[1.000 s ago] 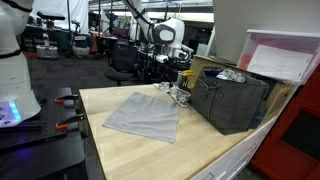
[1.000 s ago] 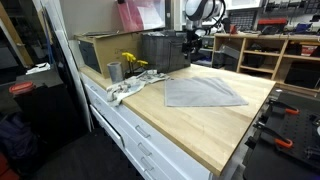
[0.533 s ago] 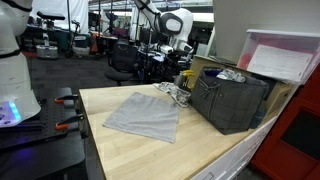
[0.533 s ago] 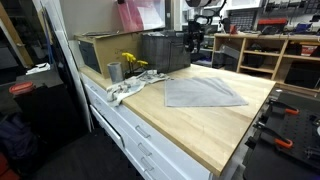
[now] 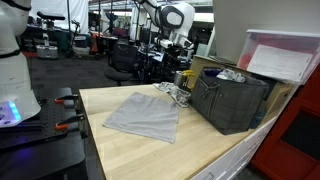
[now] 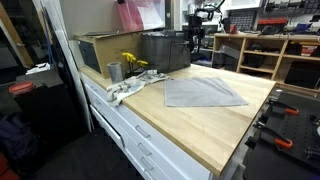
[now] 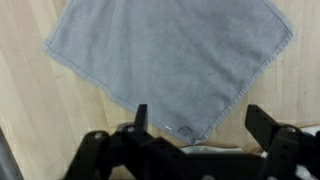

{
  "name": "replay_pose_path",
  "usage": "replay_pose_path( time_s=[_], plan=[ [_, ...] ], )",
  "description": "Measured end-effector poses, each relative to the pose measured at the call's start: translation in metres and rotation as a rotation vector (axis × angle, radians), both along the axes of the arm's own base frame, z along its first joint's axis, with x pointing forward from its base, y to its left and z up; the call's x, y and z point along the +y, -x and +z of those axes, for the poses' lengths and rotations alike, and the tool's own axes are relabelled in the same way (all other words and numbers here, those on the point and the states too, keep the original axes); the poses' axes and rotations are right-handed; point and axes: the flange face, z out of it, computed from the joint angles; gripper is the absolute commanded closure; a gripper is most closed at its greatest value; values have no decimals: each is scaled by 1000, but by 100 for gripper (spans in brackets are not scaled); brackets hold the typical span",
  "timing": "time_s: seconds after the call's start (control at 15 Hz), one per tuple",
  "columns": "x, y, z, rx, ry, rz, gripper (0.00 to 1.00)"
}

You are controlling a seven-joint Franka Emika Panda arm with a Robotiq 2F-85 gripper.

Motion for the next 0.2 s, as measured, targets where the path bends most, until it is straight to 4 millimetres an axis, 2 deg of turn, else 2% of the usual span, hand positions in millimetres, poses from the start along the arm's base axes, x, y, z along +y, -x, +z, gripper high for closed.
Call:
replay_pose_path(
  time_s=[0.2],
  plan=[
    [3, 2, 6, -8, -33, -22, 0]
  ],
)
